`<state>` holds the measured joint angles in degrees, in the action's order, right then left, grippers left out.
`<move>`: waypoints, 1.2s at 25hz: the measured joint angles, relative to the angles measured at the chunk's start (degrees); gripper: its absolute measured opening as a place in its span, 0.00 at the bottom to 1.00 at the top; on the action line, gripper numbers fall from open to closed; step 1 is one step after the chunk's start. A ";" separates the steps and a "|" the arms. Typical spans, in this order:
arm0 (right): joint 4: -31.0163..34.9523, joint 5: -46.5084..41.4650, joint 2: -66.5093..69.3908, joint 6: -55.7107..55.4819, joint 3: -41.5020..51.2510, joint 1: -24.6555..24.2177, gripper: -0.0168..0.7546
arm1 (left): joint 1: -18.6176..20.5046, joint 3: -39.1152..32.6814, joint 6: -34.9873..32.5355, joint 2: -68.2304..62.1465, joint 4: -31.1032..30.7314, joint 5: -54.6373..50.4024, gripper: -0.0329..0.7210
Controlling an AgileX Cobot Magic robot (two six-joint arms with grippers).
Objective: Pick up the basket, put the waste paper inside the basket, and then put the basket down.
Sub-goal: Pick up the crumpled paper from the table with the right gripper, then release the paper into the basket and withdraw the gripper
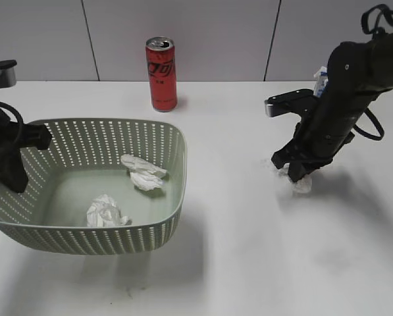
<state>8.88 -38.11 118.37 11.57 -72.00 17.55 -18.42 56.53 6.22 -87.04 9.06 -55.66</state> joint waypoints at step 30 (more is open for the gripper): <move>7.48 -11.81 -11.00 9.81 -15.95 33.72 0.76 | 0.00 0.00 0.00 -4.03 0.17 0.07 0.05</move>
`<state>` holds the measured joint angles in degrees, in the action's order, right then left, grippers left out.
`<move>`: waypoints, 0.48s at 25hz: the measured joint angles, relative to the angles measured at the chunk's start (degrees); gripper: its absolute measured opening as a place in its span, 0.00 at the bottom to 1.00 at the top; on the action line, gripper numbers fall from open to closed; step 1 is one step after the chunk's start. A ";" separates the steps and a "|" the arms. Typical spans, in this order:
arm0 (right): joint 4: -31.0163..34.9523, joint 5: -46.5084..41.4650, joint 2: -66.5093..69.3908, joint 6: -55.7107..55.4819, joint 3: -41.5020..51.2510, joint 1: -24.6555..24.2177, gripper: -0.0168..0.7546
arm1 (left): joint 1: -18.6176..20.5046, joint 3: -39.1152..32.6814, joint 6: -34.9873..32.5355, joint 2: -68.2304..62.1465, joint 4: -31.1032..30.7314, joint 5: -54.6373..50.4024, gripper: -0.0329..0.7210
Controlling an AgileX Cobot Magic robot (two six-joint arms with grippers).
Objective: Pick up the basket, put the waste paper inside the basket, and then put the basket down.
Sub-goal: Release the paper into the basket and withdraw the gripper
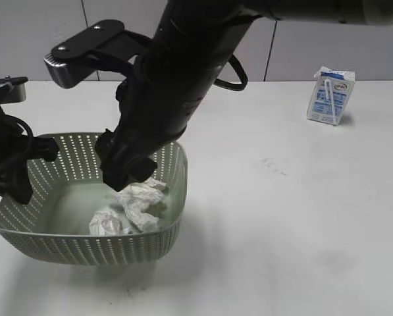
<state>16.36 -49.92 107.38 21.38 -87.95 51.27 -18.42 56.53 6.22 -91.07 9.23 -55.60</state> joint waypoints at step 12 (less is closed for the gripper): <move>-11.98 -12.81 0.18 -13.89 -11.55 -15.30 0.79 | 0.00 1.52 0.00 -0.17 -0.12 -0.12 0.05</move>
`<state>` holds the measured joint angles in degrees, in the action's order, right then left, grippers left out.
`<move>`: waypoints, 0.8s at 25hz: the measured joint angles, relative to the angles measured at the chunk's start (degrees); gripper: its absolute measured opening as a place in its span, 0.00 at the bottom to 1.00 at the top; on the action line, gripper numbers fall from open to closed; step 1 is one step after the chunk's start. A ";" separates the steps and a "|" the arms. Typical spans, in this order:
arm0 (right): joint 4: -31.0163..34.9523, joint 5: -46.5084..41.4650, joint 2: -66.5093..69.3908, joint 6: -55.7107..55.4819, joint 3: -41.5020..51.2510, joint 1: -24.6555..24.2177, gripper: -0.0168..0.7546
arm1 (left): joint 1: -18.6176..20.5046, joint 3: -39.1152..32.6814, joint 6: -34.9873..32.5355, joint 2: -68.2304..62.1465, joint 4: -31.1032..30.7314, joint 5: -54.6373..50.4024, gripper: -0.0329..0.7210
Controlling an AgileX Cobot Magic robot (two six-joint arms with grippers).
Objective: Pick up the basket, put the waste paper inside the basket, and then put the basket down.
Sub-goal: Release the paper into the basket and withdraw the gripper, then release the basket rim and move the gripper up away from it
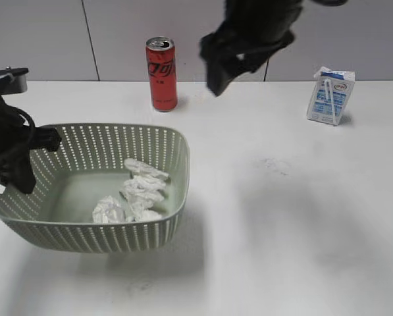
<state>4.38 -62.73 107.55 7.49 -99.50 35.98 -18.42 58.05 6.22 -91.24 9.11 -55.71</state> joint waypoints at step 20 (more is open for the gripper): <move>2.33 -6.49 -25.72 -0.89 23.89 -29.33 0.79 | -5.96 32.48 5.54 -23.45 2.95 -5.21 0.05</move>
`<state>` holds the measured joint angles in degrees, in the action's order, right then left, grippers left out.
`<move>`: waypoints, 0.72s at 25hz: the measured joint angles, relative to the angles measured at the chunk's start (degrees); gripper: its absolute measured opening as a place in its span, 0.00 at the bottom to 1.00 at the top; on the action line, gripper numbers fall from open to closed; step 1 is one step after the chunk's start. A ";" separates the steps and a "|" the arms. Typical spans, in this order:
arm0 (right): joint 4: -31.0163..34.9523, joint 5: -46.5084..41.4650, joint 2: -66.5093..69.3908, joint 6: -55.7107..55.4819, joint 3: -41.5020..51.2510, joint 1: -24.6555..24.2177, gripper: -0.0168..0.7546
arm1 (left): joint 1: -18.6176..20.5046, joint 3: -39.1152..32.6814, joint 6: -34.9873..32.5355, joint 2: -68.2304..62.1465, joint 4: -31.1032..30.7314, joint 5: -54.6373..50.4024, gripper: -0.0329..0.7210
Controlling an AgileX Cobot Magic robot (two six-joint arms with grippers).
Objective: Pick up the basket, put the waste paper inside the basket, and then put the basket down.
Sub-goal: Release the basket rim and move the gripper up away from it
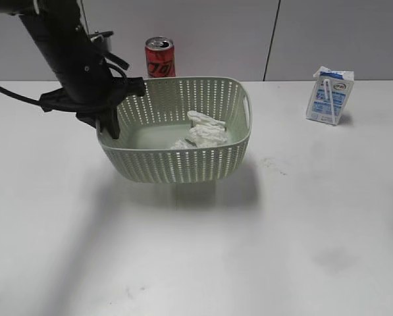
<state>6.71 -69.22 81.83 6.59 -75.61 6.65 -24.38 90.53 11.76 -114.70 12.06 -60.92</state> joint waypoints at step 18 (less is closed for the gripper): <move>-0.81 6.81 -60.36 -2.09 40.44 0.00 0.79 | -0.80 2.54 1.13 -7.69 0.23 3.33 0.23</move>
<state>5.90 -62.41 21.47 4.50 -35.17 6.65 -25.18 93.06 12.89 -122.39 12.29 -57.59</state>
